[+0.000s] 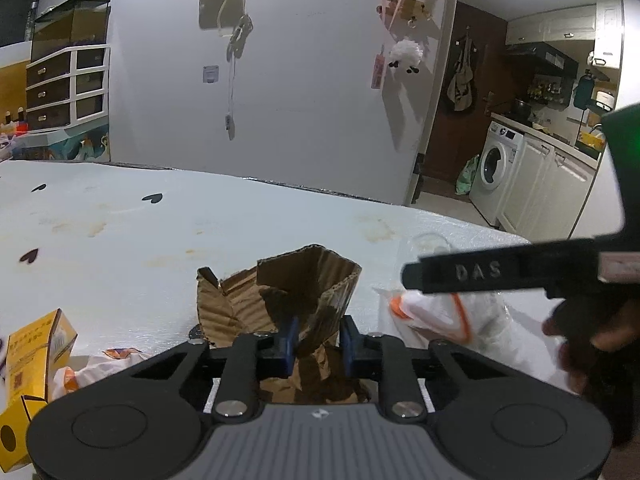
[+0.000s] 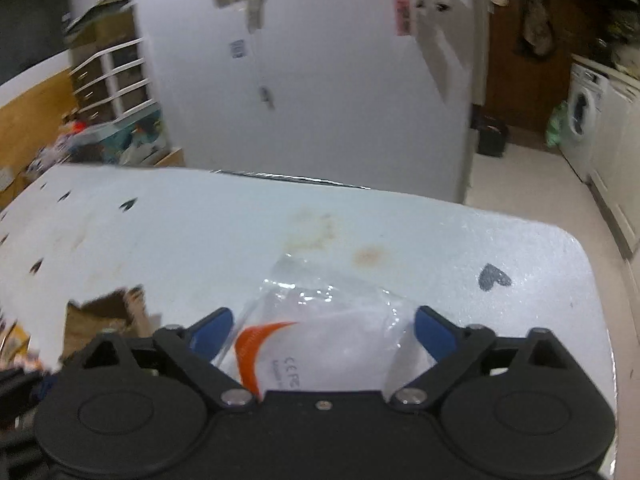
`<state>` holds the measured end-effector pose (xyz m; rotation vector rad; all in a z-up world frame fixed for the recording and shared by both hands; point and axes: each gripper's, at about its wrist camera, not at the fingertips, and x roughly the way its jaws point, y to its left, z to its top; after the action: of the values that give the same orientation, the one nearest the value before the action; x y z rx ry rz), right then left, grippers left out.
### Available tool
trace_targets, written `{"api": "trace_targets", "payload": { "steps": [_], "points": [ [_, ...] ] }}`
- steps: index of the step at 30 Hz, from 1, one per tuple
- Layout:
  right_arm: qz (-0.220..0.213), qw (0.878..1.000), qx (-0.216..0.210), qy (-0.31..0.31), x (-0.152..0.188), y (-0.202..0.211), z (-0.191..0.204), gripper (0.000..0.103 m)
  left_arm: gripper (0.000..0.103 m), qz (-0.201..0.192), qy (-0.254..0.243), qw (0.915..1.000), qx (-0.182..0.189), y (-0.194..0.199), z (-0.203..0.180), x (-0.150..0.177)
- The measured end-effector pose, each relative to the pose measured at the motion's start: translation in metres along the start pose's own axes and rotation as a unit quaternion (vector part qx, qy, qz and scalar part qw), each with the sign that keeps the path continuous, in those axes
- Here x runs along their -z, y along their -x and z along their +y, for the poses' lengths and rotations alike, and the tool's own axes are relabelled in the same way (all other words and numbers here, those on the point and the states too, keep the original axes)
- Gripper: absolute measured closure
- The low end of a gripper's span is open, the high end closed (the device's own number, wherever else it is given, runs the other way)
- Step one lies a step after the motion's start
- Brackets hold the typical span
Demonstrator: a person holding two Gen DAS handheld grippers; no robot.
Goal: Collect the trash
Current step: 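Grasp the brown cardboard piece with the left gripper while the right grasps the clear packet, then carry the cardboard and clear packet over the yellow trash bin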
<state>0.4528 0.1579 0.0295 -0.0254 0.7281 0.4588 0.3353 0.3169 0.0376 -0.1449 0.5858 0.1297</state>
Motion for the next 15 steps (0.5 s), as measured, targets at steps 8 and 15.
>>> {"api": "trace_targets", "payload": {
  "steps": [8,15],
  "points": [
    [-0.012,0.999,-0.005,0.047,-0.006,0.039,-0.001,0.087,0.086,-0.025,0.001,0.9997,0.002,0.012,-0.002,-0.005],
    [-0.043,0.997,-0.023,0.056,-0.003,0.071,-0.011,0.098,0.087,-0.045,0.0,0.999,0.008,0.025,-0.007,-0.011]
  ]
}}
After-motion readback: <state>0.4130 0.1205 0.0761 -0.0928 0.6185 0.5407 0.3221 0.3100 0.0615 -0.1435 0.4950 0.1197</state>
